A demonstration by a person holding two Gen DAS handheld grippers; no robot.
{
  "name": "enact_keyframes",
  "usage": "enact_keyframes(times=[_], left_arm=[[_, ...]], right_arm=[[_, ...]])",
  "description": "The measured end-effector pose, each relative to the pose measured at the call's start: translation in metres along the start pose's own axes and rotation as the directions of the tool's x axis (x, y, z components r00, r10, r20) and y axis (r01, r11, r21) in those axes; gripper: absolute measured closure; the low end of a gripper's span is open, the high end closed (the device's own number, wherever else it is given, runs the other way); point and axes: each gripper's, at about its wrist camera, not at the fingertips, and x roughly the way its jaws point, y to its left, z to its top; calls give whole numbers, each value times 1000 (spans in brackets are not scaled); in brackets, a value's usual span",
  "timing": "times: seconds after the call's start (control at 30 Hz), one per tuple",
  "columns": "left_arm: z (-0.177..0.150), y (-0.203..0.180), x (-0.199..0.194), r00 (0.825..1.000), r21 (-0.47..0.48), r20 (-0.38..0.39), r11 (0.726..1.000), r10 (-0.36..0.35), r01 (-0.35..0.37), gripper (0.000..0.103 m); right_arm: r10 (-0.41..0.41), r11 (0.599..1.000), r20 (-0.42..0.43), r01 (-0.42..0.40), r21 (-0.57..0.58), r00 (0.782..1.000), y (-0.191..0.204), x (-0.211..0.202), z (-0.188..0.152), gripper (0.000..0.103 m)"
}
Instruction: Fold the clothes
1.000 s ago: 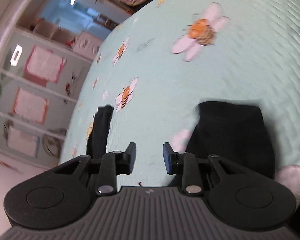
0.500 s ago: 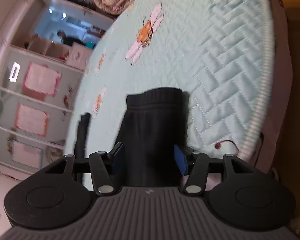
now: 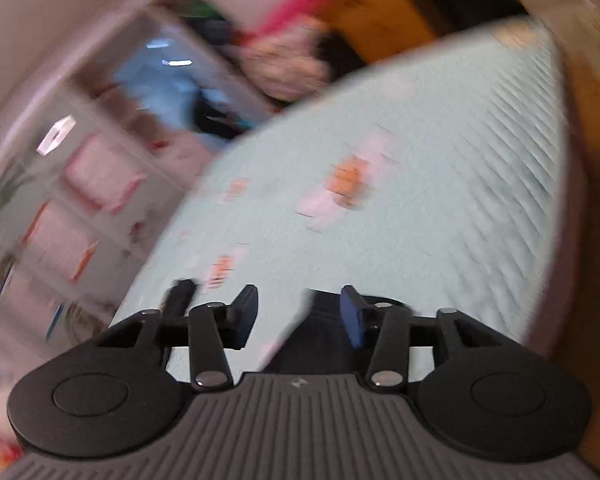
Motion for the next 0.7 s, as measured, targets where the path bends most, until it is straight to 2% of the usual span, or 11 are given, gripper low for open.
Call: enact_keyframes(times=[0.03, 0.07, 0.13, 0.17, 0.23, 0.3, 0.4, 0.47, 0.5, 0.63, 0.7], left_arm=[[-1, -1, 2, 1000, 2, -7, 1000, 0, 0, 54], [-1, -1, 3, 1000, 0, -8, 1000, 0, 0, 54], [-2, 1, 1, 1000, -8, -4, 1000, -3, 3, 54], [-2, 2, 0, 1000, -11, 0, 1000, -3, 3, 53], [-2, 6, -5, 1000, -20, 7, 1000, -3, 3, 53], [-1, 11, -11, 1000, -32, 15, 999, -6, 6, 53], [0, 18, -20, 999, -43, 31, 999, -9, 10, 50], [3, 25, -21, 999, -55, 36, 999, 3, -1, 49], [4, 28, -19, 999, -64, 34, 998, 10, -8, 49], [4, 32, -8, 1000, -84, 7, 996, 22, -22, 49], [2, 30, 0, 1000, -77, -14, 997, 22, -23, 49]], right_arm=[[57, 996, -49, -60, -59, 997, 15, 4, -6, 49], [113, 984, -156, -133, -121, 981, 34, 18, -15, 47], [183, 935, -356, -274, -225, 917, 70, 43, -33, 46], [167, 905, -408, -304, -298, 897, 88, 53, -44, 44], [113, 799, -486, -370, -473, 867, 124, 70, -68, 40], [62, 648, -532, -439, -622, 845, 152, 81, -92, 40], [-11, 422, -481, -432, -797, 876, 169, 92, -104, 40], [-36, 319, -460, -426, -847, 887, 165, 104, -93, 39], [-52, 275, -463, -433, -858, 885, 162, 112, -87, 39], [-148, 186, -587, -560, -807, 796, 144, 143, -58, 39], [-193, 119, -624, -613, -781, 757, 143, 154, -59, 39]])
